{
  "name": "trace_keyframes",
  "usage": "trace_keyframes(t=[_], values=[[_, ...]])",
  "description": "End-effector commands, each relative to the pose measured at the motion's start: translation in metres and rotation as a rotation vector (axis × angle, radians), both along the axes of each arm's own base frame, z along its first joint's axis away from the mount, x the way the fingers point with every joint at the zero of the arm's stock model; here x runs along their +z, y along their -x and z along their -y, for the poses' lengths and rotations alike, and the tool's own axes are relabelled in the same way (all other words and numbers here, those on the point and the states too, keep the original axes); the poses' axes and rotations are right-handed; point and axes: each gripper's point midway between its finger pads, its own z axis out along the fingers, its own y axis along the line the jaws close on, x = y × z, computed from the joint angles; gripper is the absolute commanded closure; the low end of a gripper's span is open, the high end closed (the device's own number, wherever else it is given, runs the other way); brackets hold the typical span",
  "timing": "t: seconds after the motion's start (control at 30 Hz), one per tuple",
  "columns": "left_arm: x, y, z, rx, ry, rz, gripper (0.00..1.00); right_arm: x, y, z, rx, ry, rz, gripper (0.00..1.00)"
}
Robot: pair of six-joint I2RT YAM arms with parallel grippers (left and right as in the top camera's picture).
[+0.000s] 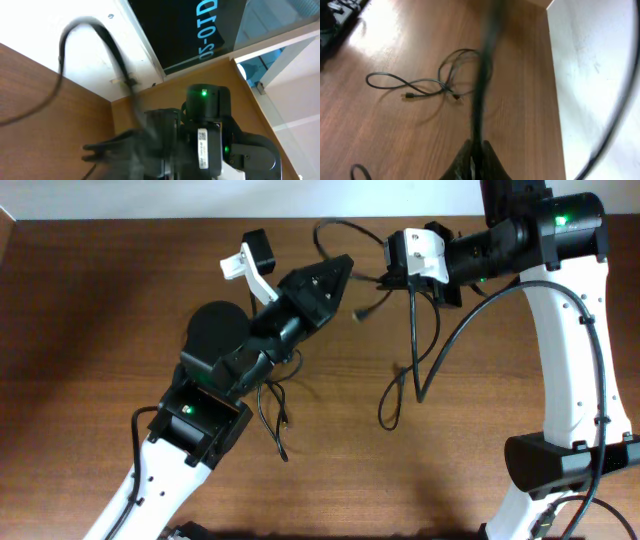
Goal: Untangle cables
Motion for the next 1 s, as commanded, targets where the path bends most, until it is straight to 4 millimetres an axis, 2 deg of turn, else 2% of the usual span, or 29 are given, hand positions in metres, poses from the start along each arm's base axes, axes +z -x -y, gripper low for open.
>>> trace_keyframes(t=[0.0, 0.07, 0.13, 0.2, 0.27, 0.33, 0.37, 0.4, 0.43, 0.5, 0.63, 0.7, 0.73, 0.77, 0.83, 0.93, 0.97], values=[[0.007, 0.006, 0.000, -0.009, -0.040, 0.054, 0.28, -0.012, -0.027, 0.011, -0.130, 0.066, -0.013, 0.96], [-0.002, 0.006, 0.001, -0.012, -0.067, 0.030, 0.25, -0.013, -0.047, 0.028, -0.234, 0.096, 0.003, 0.96], [-0.011, 0.006, 0.001, -0.012, -0.119, 0.025, 0.24, -0.017, -0.072, 0.067, -0.400, 0.150, 0.017, 0.96], [-0.017, 0.006, 0.001, -0.013, -0.165, 0.035, 0.23, -0.024, -0.093, 0.122, -0.544, 0.201, 0.021, 0.96], [-0.019, 0.006, 0.001, -0.013, -0.201, 0.058, 0.24, -0.028, -0.105, 0.168, -0.662, 0.206, 0.008, 0.96], [-0.030, 0.005, -0.001, -0.005, -0.243, 0.036, 0.24, -0.034, -0.111, 0.242, -0.817, 0.216, -0.009, 0.96], [-0.034, 0.004, -0.003, 0.003, -0.254, 0.020, 0.23, -0.036, -0.110, 0.266, -0.867, 0.216, -0.013, 0.96], [-0.040, 0.003, -0.005, 0.014, -0.280, 0.012, 0.23, -0.039, -0.109, 0.296, -0.927, 0.217, -0.023, 0.96], [-0.044, 0.002, -0.007, 0.021, -0.296, 0.000, 0.23, -0.045, -0.103, 0.337, -1.010, 0.218, -0.037, 0.96], [-0.046, 0.003, -0.007, 0.020, -0.300, -0.007, 0.23, -0.059, -0.089, 0.402, -1.137, 0.218, -0.072, 0.96], [-0.054, -0.001, -0.013, 0.060, -0.321, -0.035, 0.23, -0.084, -0.055, 0.506, -1.383, 0.186, -0.133, 0.96], [-0.059, -0.003, -0.016, 0.074, -0.336, -0.055, 0.23, -0.084, -0.043, 0.545, -1.532, 0.157, -0.139, 0.96], [-0.064, -0.004, -0.015, 0.072, -0.344, -0.069, 0.24, -0.079, -0.028, 0.589, -1.743, 0.128, -0.134, 0.96], [-0.065, -0.004, -0.015, 0.071, -0.346, -0.071, 0.24, -0.073, -0.016, 0.615, -1.887, 0.094, -0.123, 0.96], [-0.066, -0.005, -0.015, 0.071, -0.346, -0.073, 0.23, -0.064, -0.004, 0.642, -2.066, 0.016, -0.111, 0.96], [-0.071, -0.006, -0.012, 0.064, -0.353, -0.084, 0.23, -0.062, 0.016, 0.669, -2.342, -0.059, -0.117, 0.96], [-0.072, -0.005, -0.010, 0.050, -0.353, -0.087, 0.23, -0.064, 0.025, 0.676, -2.445, -0.096, -0.131, 0.92]])
